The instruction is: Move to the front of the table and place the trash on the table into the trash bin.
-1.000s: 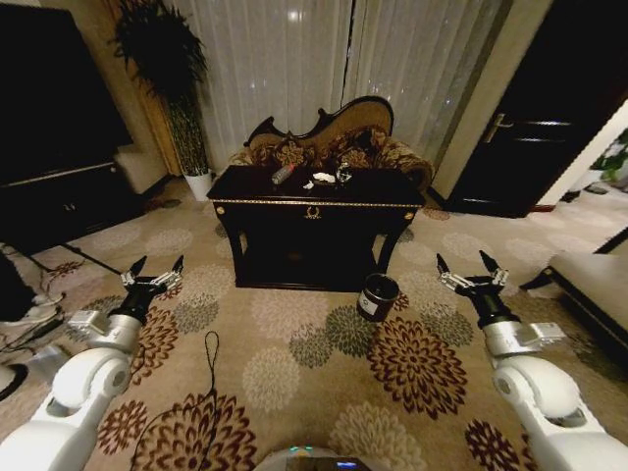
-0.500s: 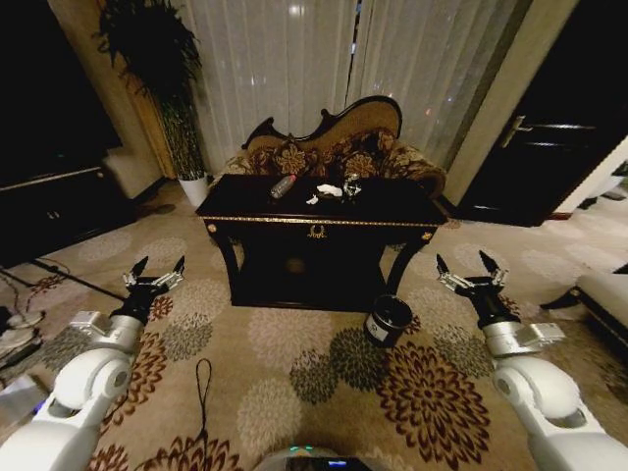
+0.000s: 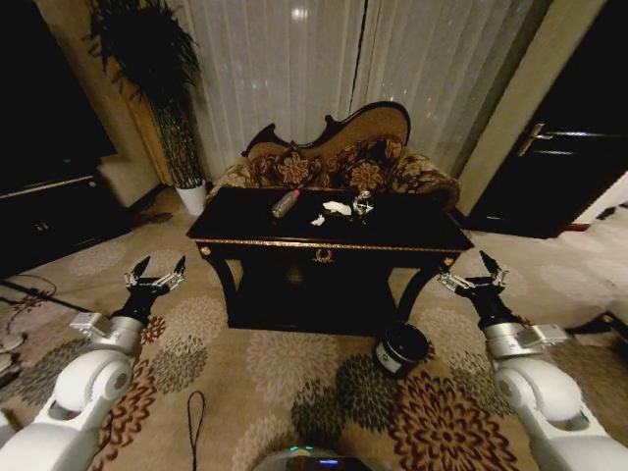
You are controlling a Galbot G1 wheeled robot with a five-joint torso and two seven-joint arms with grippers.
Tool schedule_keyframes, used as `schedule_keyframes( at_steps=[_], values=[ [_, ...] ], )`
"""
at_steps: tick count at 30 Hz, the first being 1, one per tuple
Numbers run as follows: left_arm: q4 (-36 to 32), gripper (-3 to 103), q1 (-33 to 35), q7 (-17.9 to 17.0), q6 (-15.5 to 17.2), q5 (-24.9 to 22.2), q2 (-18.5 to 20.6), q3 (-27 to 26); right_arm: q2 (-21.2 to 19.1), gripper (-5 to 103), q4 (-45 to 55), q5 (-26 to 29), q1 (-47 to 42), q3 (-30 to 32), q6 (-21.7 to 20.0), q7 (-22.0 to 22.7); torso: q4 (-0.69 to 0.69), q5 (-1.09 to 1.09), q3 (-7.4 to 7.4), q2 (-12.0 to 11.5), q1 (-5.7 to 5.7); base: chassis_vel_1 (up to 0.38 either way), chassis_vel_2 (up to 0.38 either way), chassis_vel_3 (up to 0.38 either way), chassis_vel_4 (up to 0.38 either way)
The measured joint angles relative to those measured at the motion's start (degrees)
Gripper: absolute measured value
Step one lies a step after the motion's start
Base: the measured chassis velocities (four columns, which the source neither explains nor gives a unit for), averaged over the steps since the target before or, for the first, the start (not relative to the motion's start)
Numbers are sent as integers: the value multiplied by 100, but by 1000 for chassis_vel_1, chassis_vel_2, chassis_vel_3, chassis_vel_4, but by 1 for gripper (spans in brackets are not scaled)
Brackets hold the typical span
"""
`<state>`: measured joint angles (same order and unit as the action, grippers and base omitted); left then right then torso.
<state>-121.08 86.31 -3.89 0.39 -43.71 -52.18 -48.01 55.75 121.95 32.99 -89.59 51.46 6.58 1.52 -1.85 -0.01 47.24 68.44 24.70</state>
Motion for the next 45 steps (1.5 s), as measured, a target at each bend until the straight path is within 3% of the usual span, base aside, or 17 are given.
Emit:
schedule_keyframes(
  at_steps=[19,24,28,34,41,45],
  values=[
    [-40,99,7,-2,-6,60,12,64,50,100,-65,-113,66,-73,0,113,0,0,1,-1,3,-228,229,218,-225],
    [-53,99,-14,64,84,-27,244,127,53,100,-70,-144,58,-84,14,115,1,0,2,-2,7,-40,27,34,-25],
    [-139,99,-77,211,208,-242,737,229,86,100,-68,-169,27,-80,34,112,1,2,-3,4,-7,0,0,0,0],
    [-2,99,-634,264,371,-685,1364,922,156,100,-30,-183,-65,-25,74,82,-1,-1,0,2,-1,0,0,0,0],
    [238,99,-995,246,477,-1086,1498,1256,87,100,-81,-183,54,-166,74,77,3,1,1,-1,4,0,0,0,0],
    [389,99,-1534,234,547,-1183,1562,1863,86,100,-74,-180,-3,-106,75,74,0,0,0,0,-1,0,0,0,0]
  ],
)
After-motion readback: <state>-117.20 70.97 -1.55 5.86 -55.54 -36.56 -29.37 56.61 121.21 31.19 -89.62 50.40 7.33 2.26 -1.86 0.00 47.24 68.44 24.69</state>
